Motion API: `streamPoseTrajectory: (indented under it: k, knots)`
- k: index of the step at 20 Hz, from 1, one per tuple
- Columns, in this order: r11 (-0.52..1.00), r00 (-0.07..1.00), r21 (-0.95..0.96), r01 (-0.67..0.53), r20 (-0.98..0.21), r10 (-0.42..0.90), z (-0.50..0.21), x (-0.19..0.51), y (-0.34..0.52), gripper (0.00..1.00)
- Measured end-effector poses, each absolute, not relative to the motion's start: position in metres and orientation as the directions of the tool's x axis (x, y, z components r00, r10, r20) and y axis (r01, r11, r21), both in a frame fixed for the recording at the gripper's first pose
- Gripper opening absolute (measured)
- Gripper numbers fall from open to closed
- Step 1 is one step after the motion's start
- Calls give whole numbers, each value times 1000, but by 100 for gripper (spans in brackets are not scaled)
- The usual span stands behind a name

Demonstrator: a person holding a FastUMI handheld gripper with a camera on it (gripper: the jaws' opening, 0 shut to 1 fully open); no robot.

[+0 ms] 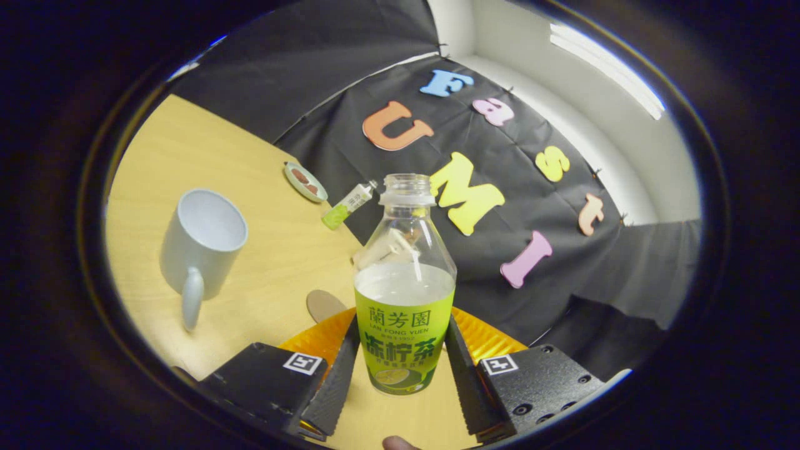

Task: Take the bottle from table, then pour the juice into the cup, finally place the bottle on the coaster

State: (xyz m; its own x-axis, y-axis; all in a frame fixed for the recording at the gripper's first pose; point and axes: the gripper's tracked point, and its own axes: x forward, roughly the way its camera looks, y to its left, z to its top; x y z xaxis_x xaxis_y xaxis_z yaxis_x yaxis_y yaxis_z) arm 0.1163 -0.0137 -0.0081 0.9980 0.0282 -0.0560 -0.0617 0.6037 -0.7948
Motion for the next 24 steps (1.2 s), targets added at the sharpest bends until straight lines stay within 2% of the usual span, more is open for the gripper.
streamPoseTrajectory:
  k: [4,13,24]
  knots:
    - [521,998,-851,-62,-53,32,-10,130,1,78]
    - [225,995,-974,43,61,74,9,125,19,78]
    - [-63,983,-988,141,133,125,29,121,24,77]
